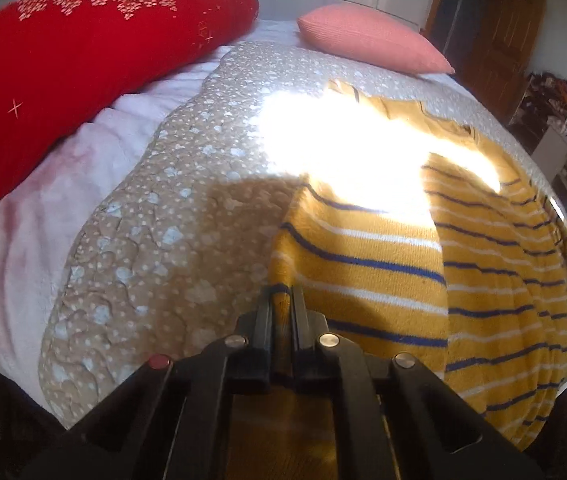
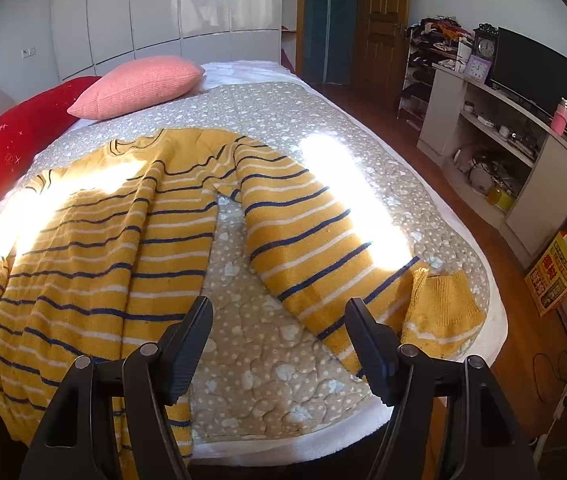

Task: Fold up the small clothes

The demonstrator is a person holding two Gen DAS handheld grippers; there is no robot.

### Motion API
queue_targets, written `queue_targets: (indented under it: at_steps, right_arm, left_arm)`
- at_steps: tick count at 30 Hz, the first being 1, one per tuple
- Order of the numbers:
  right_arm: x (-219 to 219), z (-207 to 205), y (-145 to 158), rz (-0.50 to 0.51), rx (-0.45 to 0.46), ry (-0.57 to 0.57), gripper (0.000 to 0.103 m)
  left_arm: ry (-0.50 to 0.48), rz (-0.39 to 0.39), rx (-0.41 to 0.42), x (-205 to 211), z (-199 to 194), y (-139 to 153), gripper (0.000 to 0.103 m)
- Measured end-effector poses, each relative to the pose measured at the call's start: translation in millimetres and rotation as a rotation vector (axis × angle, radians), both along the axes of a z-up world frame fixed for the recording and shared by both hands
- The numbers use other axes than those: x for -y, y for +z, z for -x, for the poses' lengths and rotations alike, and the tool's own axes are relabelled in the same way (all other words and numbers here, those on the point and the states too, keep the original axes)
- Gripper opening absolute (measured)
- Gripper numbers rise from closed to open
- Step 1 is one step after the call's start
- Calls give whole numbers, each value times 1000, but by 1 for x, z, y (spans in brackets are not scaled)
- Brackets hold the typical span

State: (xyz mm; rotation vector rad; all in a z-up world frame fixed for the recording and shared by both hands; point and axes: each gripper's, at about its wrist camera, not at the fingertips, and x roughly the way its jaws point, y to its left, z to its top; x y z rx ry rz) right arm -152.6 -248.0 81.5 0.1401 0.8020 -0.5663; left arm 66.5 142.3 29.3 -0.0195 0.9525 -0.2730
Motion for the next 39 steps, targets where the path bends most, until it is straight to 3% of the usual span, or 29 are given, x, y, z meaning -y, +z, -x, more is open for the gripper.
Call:
queue_targets:
  at_steps: [4, 6, 8, 10, 13, 16, 20, 25, 32, 35, 39]
  right_arm:
    - [-10, -8, 2, 27, -6, 21, 72]
    - [-15, -15, 0, 25, -13, 34, 72]
    - [-19, -22, -2, 18, -15, 45, 72]
    - [-21, -25, -3, 4, -10, 52, 72]
    - [-19, -27, -4, -11, -4, 60, 73]
    - [-5, -20, -6, -33, 1, 38, 75]
    - [32, 8, -13, -199, 62, -32, 75]
    - [68, 50, -30, -482, 216, -61, 77]
    - [99, 70, -69, -709, 329, -138, 77]
    - [109, 72, -73, -739, 386, -152, 77]
    - [113, 71, -59, -644, 368, -149, 75]
  left_arm:
    - [222, -146, 85, -56, -23, 19, 6]
    - [320, -180, 95, -87, -32, 25, 8]
    - [406, -214, 105, -110, -33, 30, 23]
    - [435, -184, 105, -126, -27, 34, 30]
    - [375, -84, 106, -126, -3, 39, 46]
    - [267, -64, 135, -101, 25, 45, 54]
    - [139, 7, 144, -66, 54, 48, 70]
    - [67, 92, 88, -31, 70, 45, 72]
    - [37, 116, 8, 1, 84, 38, 72]
    - [30, 86, 10, 11, 91, 40, 72]
    - [17, 86, -6, 23, 96, 41, 72]
